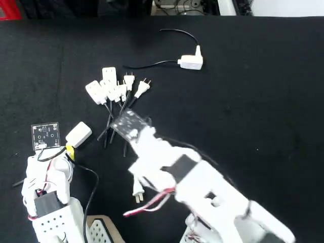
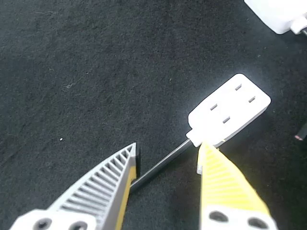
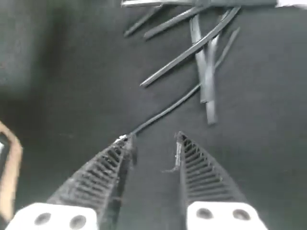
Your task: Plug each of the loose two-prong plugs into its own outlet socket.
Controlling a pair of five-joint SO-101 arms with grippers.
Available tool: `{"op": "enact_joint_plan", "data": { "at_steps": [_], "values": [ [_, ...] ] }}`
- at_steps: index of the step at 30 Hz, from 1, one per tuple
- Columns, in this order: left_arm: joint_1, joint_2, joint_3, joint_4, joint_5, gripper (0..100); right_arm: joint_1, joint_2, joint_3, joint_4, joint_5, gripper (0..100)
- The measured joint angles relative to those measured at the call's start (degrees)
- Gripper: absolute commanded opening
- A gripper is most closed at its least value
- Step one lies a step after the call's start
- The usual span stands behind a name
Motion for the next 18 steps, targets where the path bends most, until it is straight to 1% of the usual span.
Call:
{"op": "enact_joint_plan", "data": {
  "at_steps": [3,6,10,13,15,18],
  "values": [
    [0.0,0.0,0.0,0.0,0.0,21,-3.6,10.29,-4.13,0.18,-8.35,14.9],
    [0.0,0.0,0.0,0.0,0.0,21,-5.63,18.11,-6.77,0.18,-15.74,22.1],
    [0.0,0.0,0.0,0.0,0.0,21,-7.38,22.42,-7.38,0.7,-25.58,28.2],
    [0.0,0.0,0.0,0.0,0.0,21,-8.09,22.42,-7.38,2.29,-30.86,27.4],
    [0.0,0.0,0.0,0.0,0.0,21,-7.91,22.42,-7.38,2.99,-31.91,25.3],
    [0.0,0.0,0.0,0.0,-0.18,21,-8.44,22.42,-7.38,2.99,-32.7,19.1]
  ]
}}
